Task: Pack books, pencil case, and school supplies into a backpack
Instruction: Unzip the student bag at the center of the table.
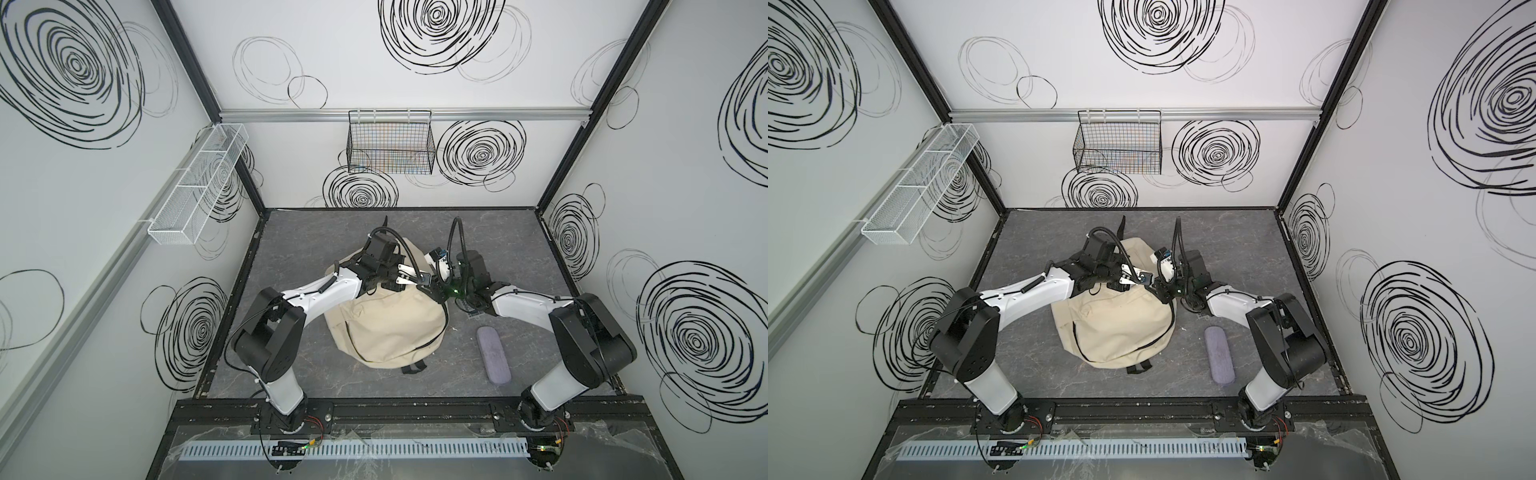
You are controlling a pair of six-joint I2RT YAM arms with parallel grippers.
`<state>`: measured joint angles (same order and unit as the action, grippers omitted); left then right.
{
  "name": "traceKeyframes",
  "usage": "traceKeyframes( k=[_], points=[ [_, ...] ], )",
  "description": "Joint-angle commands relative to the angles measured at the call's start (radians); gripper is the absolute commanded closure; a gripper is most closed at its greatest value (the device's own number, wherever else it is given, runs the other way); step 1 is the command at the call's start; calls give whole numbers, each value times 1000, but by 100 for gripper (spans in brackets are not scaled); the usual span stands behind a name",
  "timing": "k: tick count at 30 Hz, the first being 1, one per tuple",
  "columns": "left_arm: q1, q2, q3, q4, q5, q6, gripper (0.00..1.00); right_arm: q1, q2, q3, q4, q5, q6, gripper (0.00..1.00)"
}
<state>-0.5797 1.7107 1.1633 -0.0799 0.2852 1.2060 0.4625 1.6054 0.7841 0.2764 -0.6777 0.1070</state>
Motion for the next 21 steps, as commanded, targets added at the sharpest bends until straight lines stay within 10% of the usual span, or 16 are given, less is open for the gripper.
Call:
traceKeyframes(
  k=[1, 21],
  points=[
    [7, -41, -11, 37, 15, -12, 100, 6, -22, 3, 2, -36, -3, 90],
    [92, -303, -264, -31, -78, -170, 100, -117, -65, -65, 27, 15, 150, 100]
  ],
)
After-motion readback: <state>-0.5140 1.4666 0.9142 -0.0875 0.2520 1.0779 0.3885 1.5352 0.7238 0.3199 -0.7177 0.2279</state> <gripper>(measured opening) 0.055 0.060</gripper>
